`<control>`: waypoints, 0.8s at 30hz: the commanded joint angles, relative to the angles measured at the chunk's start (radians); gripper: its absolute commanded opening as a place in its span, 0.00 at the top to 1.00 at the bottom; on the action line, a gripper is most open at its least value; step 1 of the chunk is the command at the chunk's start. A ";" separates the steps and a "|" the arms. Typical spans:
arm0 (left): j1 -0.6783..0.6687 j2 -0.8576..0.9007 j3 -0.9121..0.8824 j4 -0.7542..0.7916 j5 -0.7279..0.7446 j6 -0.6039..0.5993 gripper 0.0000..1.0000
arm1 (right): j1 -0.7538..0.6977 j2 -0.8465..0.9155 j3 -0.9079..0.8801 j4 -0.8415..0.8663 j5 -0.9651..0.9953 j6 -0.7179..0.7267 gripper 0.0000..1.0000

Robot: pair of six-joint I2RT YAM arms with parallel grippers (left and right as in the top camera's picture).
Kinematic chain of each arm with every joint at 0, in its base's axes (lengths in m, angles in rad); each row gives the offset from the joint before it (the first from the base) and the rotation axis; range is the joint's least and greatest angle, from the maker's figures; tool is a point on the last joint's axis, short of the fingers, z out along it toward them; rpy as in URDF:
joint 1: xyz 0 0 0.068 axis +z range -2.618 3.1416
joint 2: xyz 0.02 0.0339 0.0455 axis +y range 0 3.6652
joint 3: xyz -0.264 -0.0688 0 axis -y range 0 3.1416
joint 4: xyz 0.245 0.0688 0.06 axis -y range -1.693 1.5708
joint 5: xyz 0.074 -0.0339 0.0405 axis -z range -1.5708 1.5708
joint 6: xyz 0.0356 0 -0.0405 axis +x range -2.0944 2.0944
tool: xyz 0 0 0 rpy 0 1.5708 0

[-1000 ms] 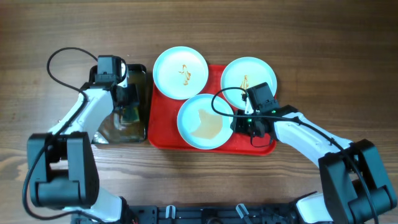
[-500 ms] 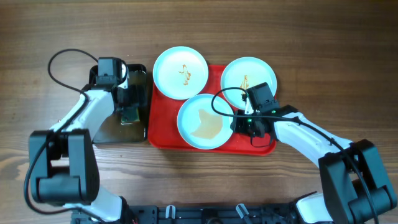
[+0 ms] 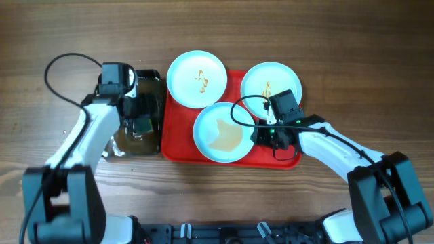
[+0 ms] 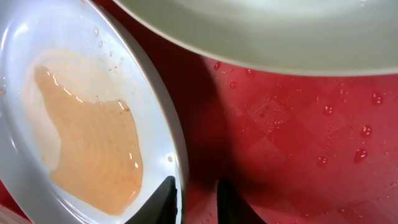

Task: Clean dirty plates on tray and stack at the side
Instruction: 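Lift the bottom plate with the right gripper and carry it right of the tray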

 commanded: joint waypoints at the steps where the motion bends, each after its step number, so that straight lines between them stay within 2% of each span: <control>1: 0.001 -0.075 -0.002 -0.101 0.012 -0.118 0.00 | 0.003 0.013 -0.013 -0.008 -0.038 -0.001 0.71; 3: 0.000 -0.074 -0.002 -0.164 0.024 -0.212 0.00 | 0.003 0.013 -0.013 -0.008 -0.050 0.026 0.67; 6: 0.000 -0.074 -0.002 -0.190 0.074 -0.228 0.00 | 0.019 0.013 -0.013 -0.002 -0.049 0.069 0.65; 11: 0.000 -0.074 -0.002 -0.190 0.076 -0.228 0.00 | 0.045 0.013 -0.013 -0.003 -0.036 0.095 0.94; 12: 0.000 -0.074 -0.002 -0.190 0.076 -0.228 0.00 | 0.045 0.013 -0.013 -0.003 -0.029 0.096 0.96; 16: 0.000 -0.074 -0.002 -0.191 0.076 -0.228 0.00 | 0.045 -0.012 -0.001 -0.017 -0.028 0.092 0.96; 22: 0.000 -0.074 -0.002 -0.190 0.076 -0.228 0.00 | 0.045 -0.305 0.016 -0.062 0.175 0.059 0.96; 24: 0.000 -0.074 -0.002 -0.190 0.076 -0.228 0.00 | 0.045 -0.341 0.016 -0.084 0.220 0.029 0.96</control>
